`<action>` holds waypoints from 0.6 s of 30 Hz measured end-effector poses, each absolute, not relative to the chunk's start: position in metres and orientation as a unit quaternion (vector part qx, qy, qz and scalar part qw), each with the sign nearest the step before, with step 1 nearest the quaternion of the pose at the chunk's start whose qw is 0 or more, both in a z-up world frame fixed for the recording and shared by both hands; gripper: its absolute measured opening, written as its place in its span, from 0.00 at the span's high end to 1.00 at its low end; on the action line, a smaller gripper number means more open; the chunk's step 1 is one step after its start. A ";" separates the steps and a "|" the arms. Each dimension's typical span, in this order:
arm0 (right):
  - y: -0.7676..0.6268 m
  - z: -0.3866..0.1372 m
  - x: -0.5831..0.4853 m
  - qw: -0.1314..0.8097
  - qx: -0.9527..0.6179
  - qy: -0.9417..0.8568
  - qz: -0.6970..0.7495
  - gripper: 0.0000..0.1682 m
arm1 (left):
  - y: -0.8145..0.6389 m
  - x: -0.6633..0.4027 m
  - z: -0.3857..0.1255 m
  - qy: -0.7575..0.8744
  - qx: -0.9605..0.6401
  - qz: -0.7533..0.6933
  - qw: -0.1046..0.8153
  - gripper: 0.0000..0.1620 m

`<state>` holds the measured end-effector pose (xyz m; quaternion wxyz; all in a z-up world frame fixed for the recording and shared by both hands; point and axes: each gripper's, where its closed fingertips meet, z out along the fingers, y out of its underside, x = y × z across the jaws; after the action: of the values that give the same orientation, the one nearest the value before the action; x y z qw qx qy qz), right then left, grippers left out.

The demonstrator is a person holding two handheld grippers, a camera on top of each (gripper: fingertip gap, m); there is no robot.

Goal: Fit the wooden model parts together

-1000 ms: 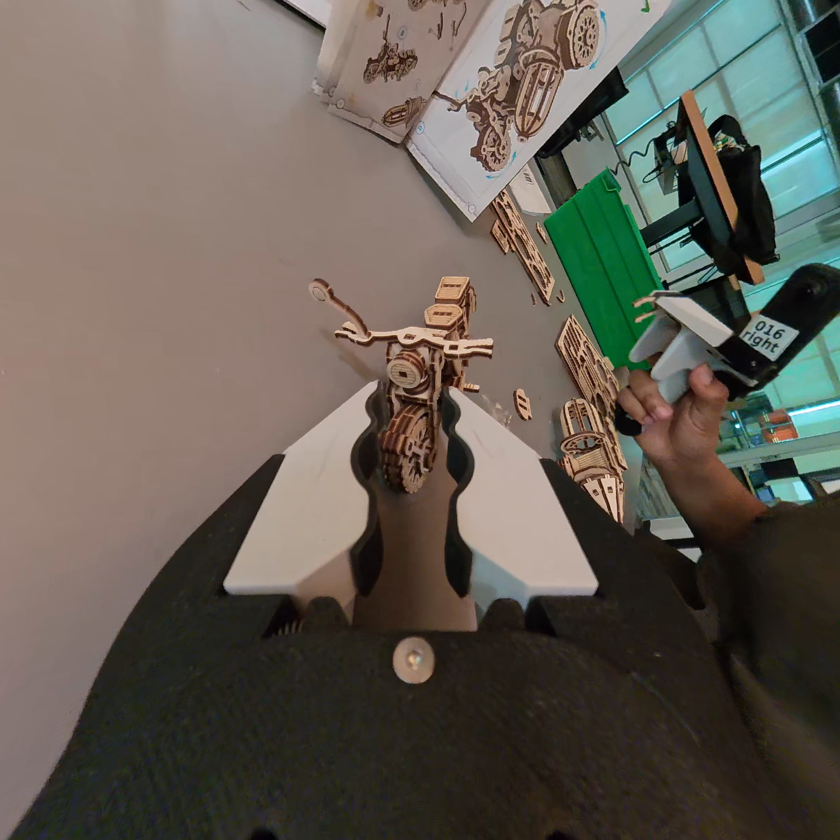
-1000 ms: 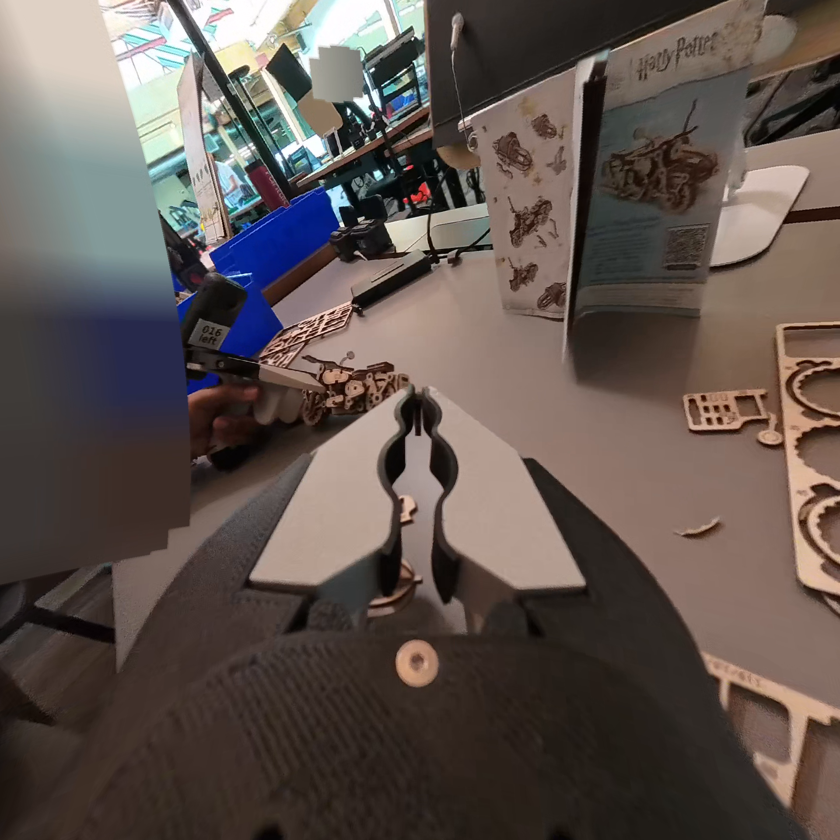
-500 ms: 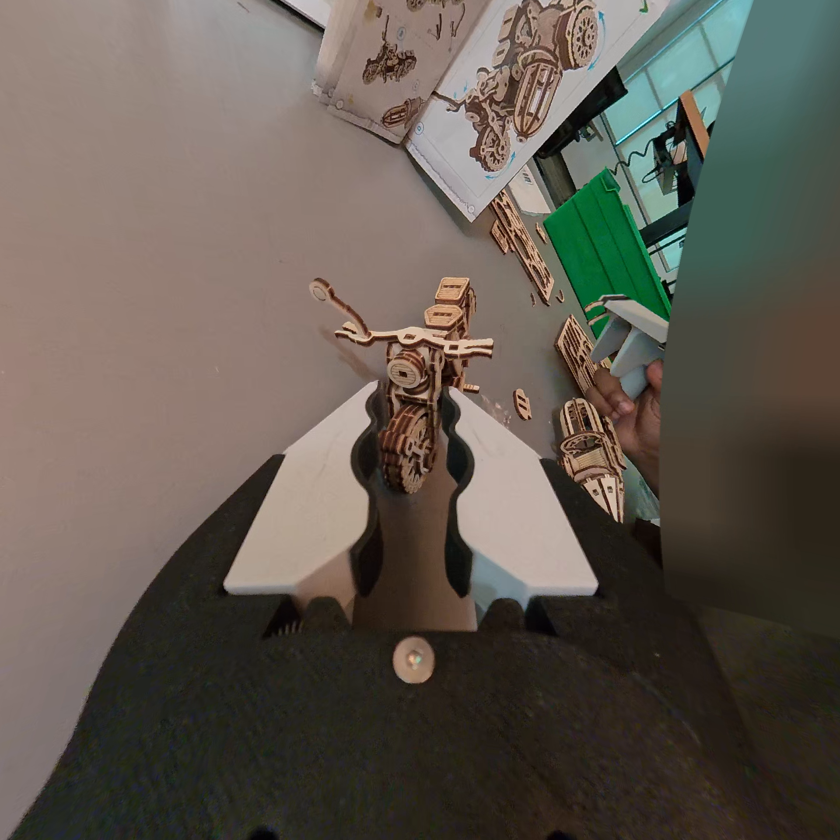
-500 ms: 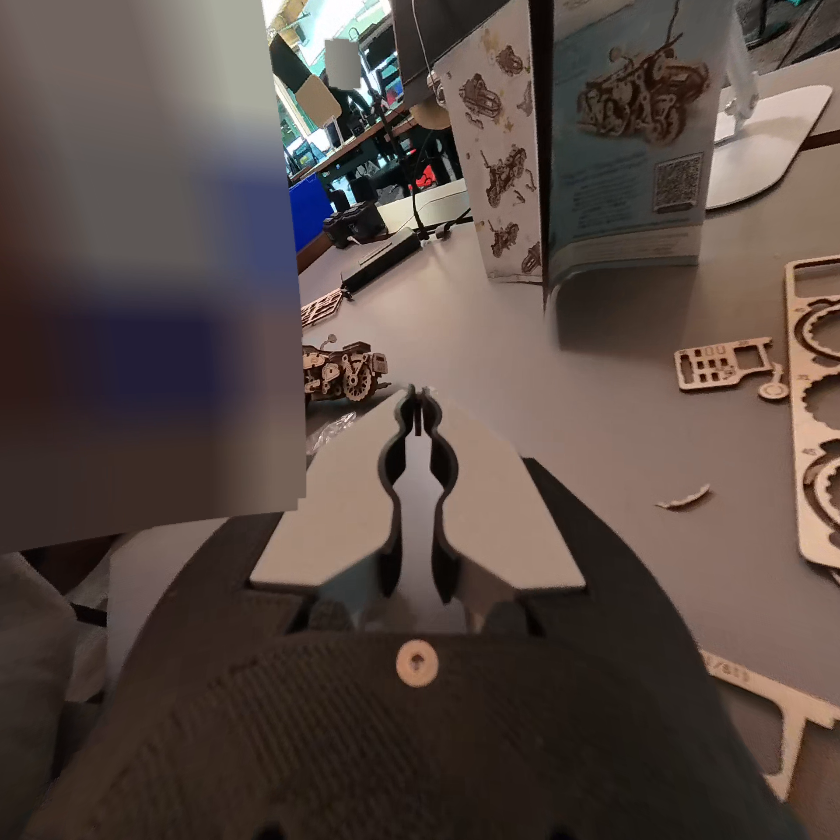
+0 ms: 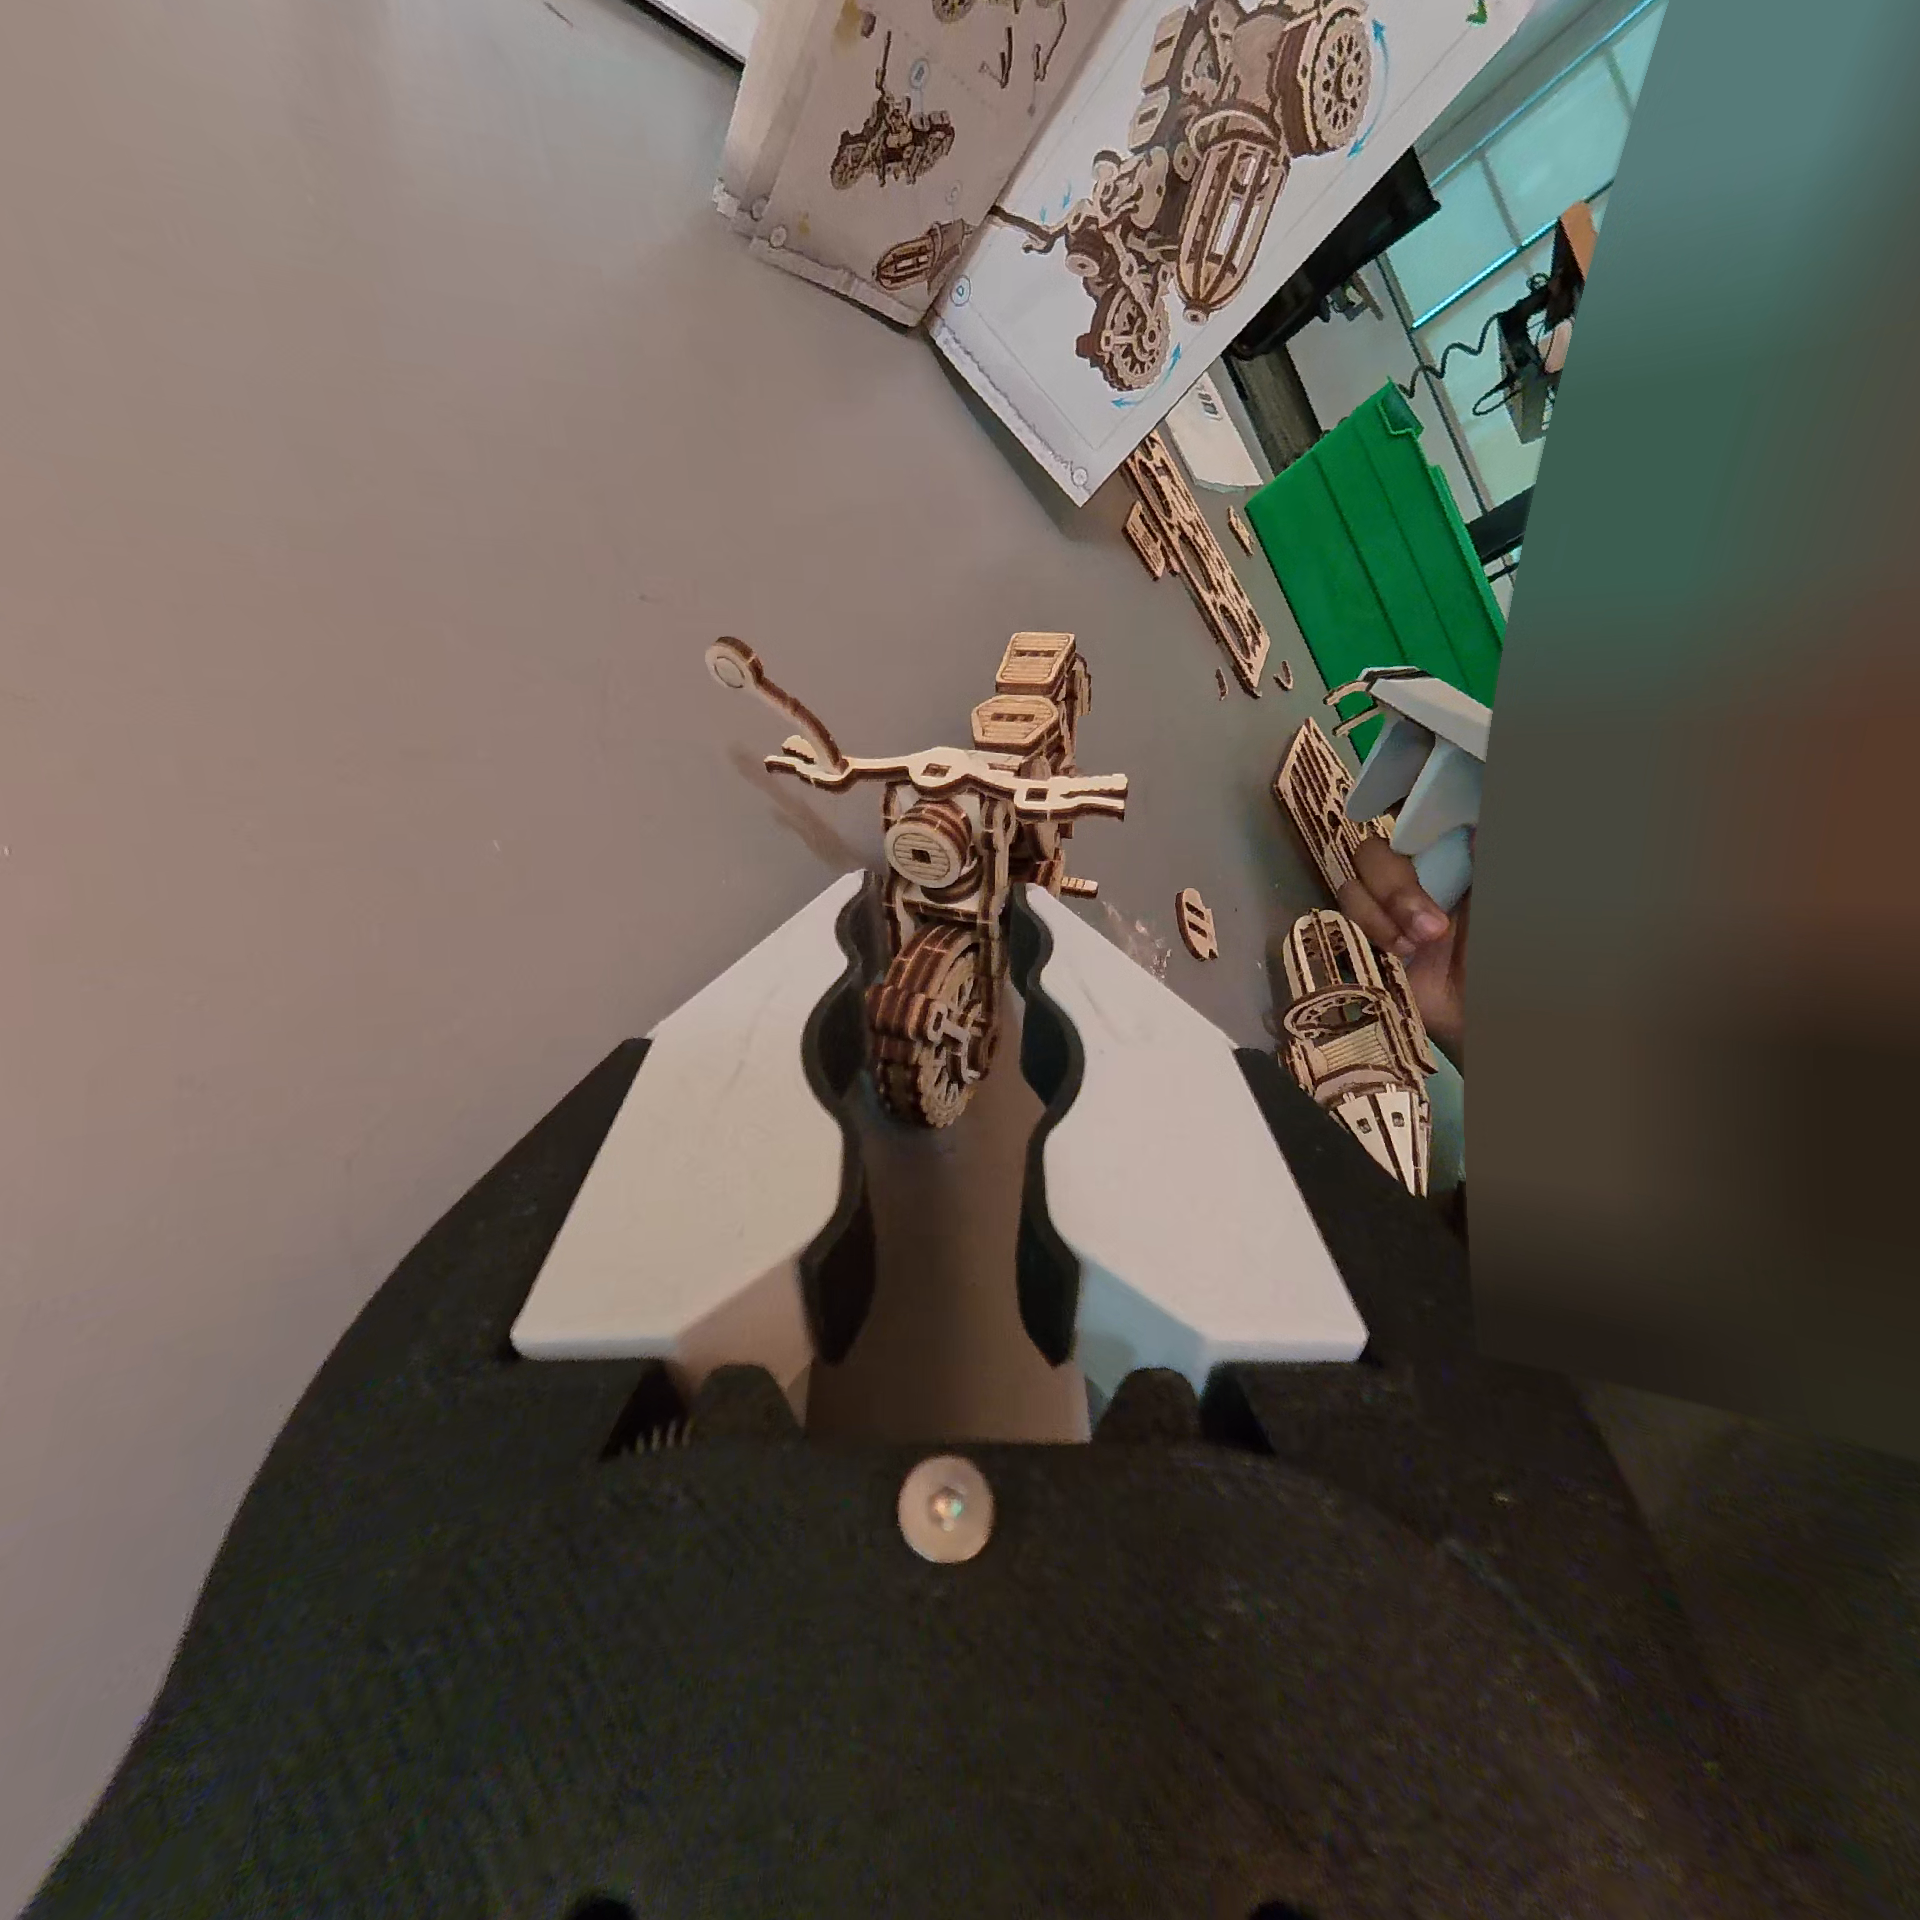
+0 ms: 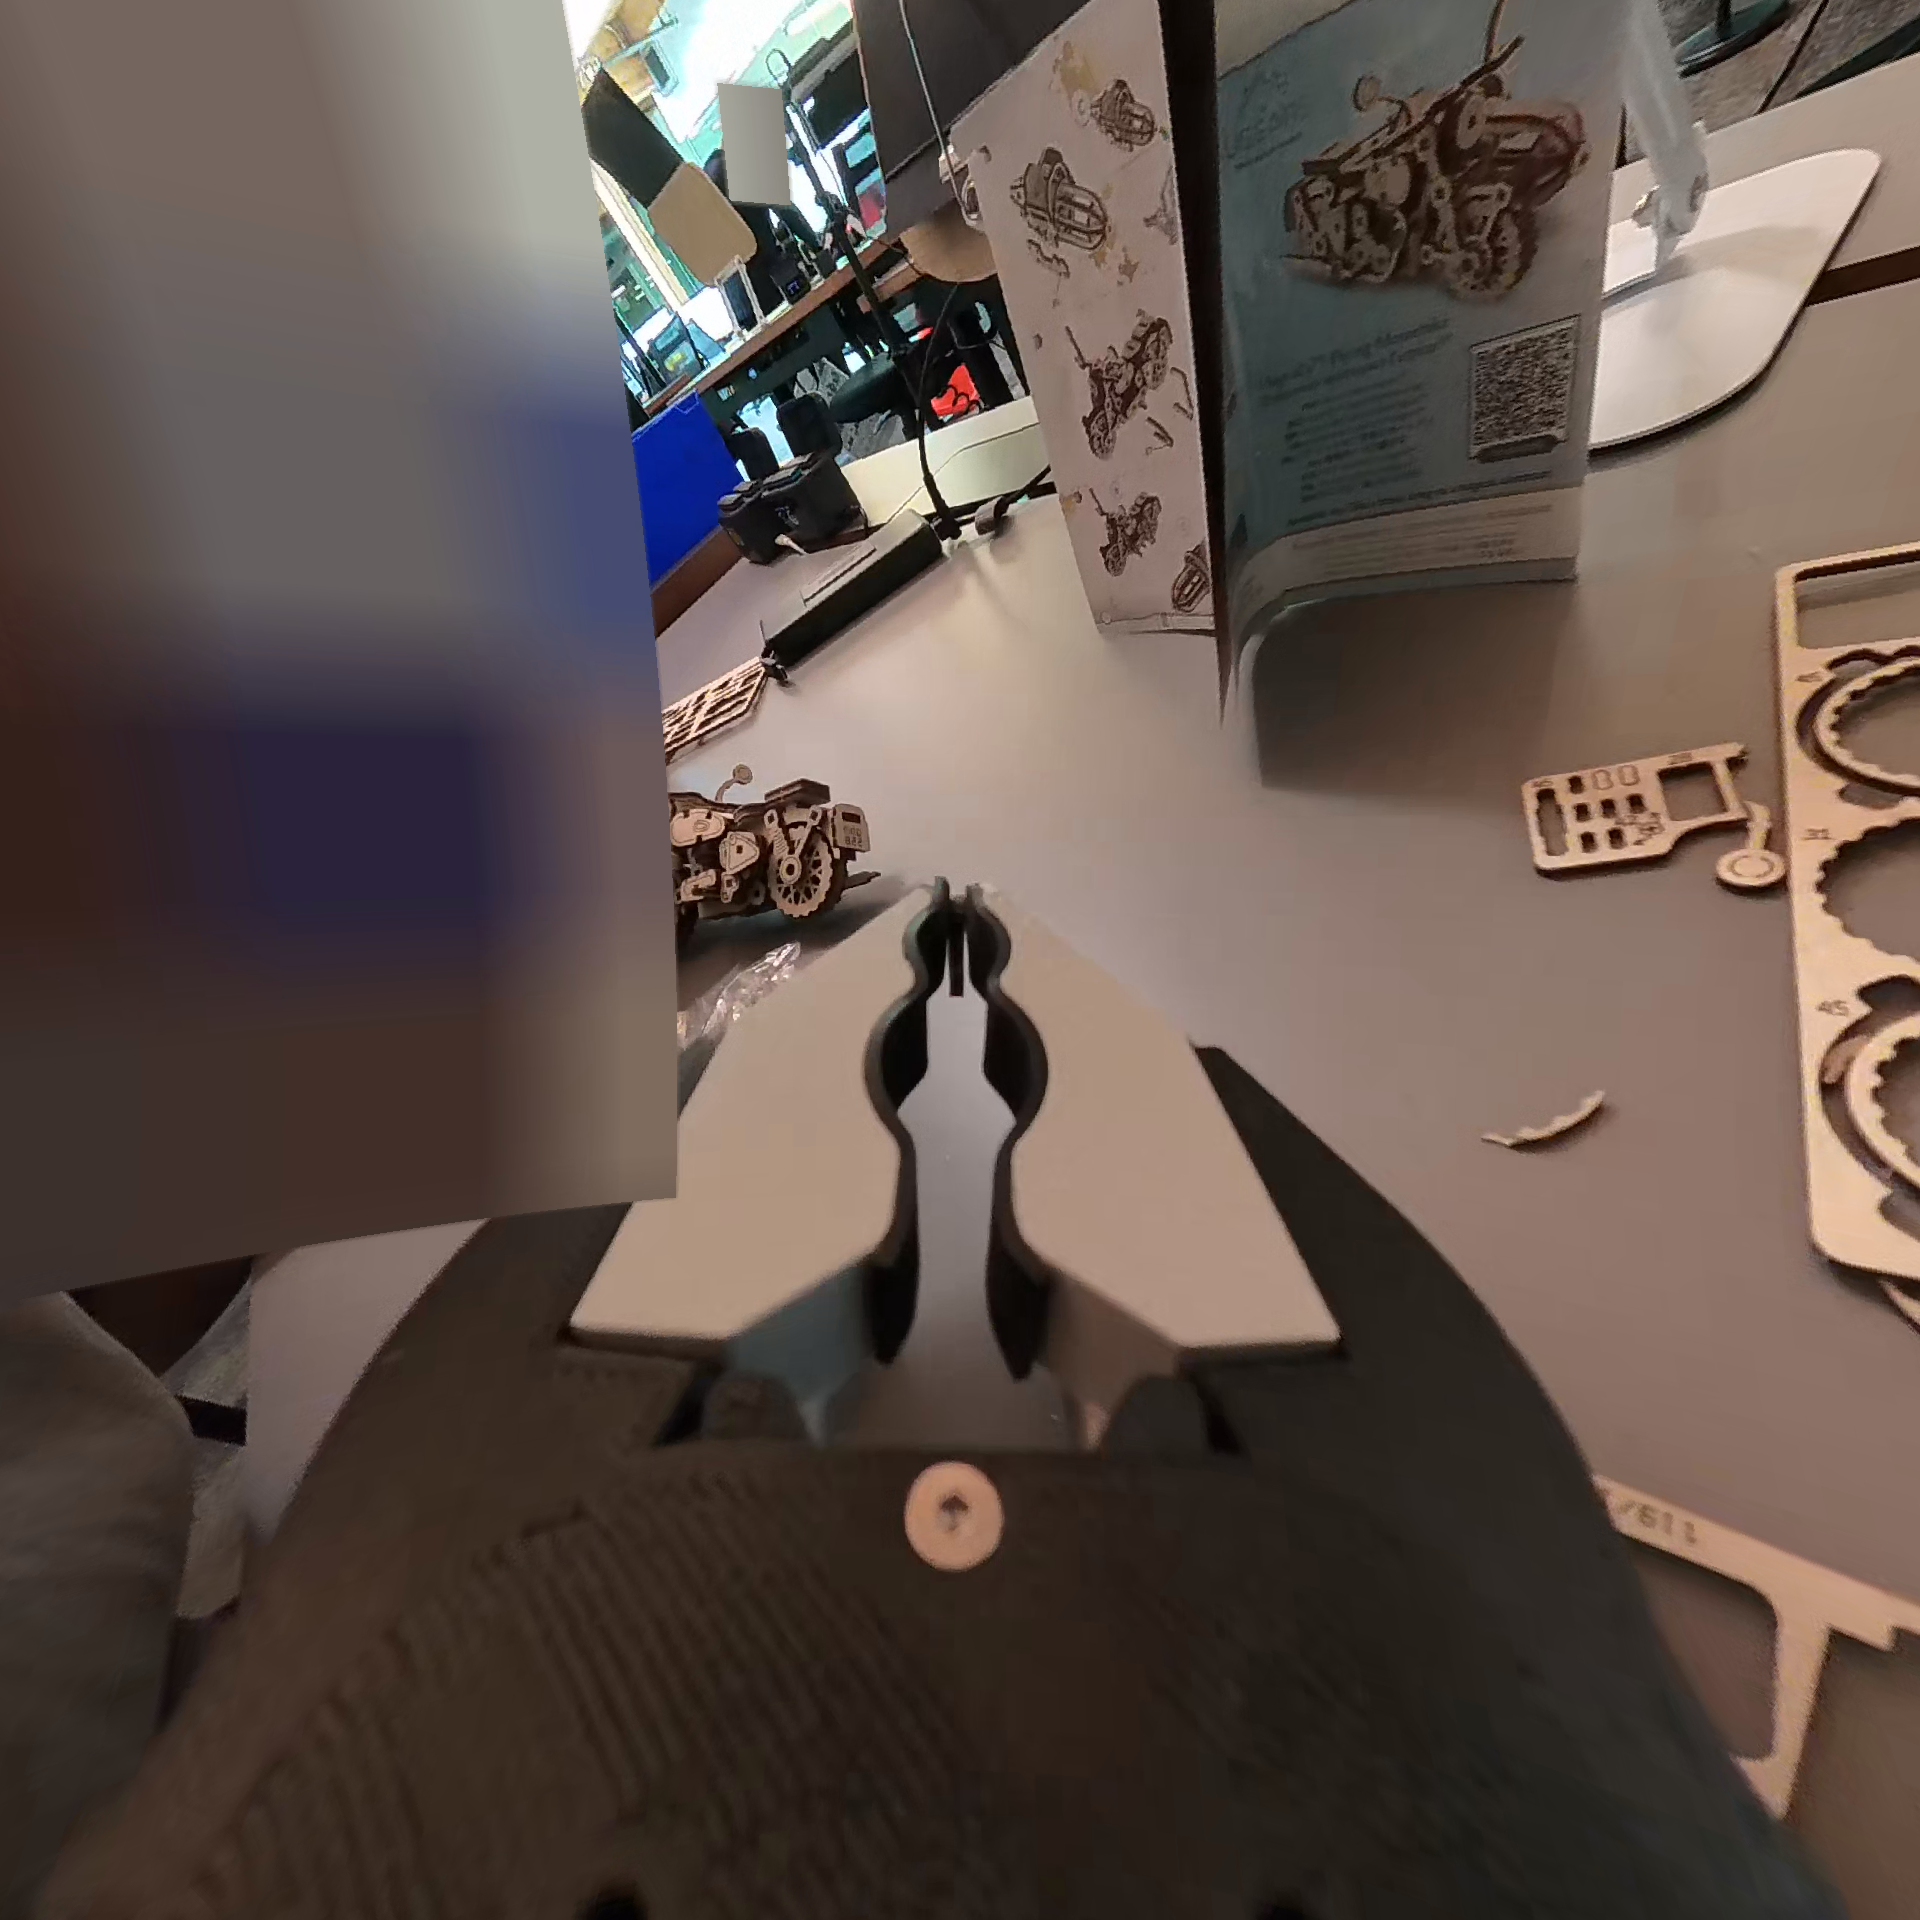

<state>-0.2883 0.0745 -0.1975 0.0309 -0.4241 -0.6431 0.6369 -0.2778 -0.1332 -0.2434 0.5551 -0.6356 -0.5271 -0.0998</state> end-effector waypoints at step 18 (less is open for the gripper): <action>0.076 -0.203 -0.288 0.044 -0.434 -0.652 0.620 1.00 | -0.134 -0.280 -0.244 -0.532 -0.634 -0.095 0.554 0.86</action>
<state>-0.2883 0.0756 -0.2027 0.0437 -0.4338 -0.6522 0.6201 -0.2799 -0.1342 -0.2443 0.5535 -0.6335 -0.5321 -0.0955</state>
